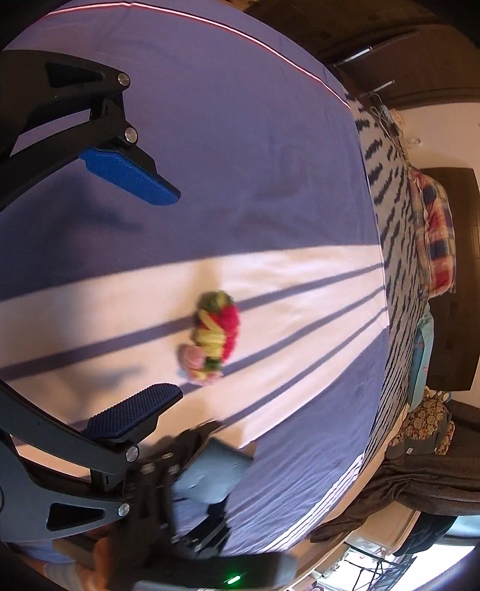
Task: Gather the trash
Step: 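Grasp the black box with the right tool while the left grasps the fuzzy pink-yellow toy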
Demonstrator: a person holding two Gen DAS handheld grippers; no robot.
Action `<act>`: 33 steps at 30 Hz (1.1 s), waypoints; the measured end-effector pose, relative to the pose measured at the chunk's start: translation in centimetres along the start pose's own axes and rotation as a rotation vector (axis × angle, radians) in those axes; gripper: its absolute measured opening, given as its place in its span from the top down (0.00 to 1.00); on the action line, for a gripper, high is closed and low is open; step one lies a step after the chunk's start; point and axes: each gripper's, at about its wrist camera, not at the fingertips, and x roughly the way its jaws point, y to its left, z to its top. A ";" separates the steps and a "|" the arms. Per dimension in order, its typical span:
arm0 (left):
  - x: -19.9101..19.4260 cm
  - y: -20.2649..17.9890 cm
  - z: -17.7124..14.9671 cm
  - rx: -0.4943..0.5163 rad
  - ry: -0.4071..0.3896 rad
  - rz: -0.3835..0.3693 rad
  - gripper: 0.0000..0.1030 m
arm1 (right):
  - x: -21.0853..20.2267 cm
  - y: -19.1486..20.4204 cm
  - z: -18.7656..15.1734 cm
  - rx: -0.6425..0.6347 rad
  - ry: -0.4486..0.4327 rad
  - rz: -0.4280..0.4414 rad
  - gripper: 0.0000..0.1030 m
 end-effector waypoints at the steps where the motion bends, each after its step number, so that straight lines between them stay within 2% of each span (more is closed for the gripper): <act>1: 0.5 -0.2 0.4 -0.002 0.002 -0.005 0.11 | -0.2 -0.2 -0.1 0.002 0.001 -0.001 0.18; 7: 3.4 -1.4 2.4 -0.005 0.016 -0.033 0.11 | -3.0 -1.8 -1.1 0.029 -0.026 -0.005 0.20; 17: 8.8 -1.7 3.0 -0.041 0.104 -0.008 0.12 | -5.5 -1.6 -2.2 0.031 -0.086 0.037 0.22; 18: 8.8 -1.7 2.9 -0.035 0.092 -0.004 0.14 | -5.5 -1.4 -2.3 0.027 -0.085 0.039 0.22; 20: 8.5 -1.8 2.8 -0.028 0.079 -0.006 0.35 | -5.4 -1.3 -2.4 0.026 -0.083 0.040 0.23; 26: 7.0 -2.2 1.9 0.013 0.086 -0.010 0.38 | -5.7 -1.2 -3.7 0.045 -0.071 0.039 0.23; 27: 6.5 -2.2 1.5 0.015 0.086 -0.011 0.42 | -6.0 -1.1 -4.0 0.048 -0.067 0.041 0.23; 33: 1.5 -2.0 -1.6 0.024 0.067 -0.020 0.44 | -8.9 0.1 -6.3 0.032 -0.068 0.032 0.23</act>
